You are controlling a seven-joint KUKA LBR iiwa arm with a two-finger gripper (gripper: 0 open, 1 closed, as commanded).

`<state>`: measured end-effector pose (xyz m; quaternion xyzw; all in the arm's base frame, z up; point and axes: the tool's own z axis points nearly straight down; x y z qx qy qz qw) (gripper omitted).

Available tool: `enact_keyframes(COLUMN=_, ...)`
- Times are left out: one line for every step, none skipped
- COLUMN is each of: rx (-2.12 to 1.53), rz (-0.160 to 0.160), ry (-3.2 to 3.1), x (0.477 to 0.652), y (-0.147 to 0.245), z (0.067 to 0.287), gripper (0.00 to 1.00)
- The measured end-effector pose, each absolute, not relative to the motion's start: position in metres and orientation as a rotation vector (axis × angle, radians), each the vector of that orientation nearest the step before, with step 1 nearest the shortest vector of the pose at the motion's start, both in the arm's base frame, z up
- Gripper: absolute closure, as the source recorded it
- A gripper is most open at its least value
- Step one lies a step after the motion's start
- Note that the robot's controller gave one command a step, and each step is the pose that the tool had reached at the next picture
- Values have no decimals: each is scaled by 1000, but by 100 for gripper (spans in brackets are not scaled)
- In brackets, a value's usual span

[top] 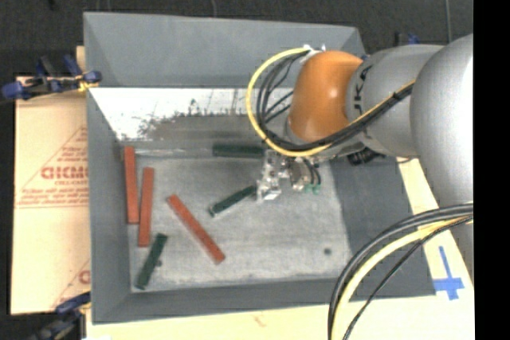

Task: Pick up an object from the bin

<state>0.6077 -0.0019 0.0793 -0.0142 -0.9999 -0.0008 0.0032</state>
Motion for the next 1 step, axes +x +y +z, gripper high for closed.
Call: enact_keyframes(rx=-49, rz=1, ry=-3170, x=613, y=-3, z=79, gripper=0)
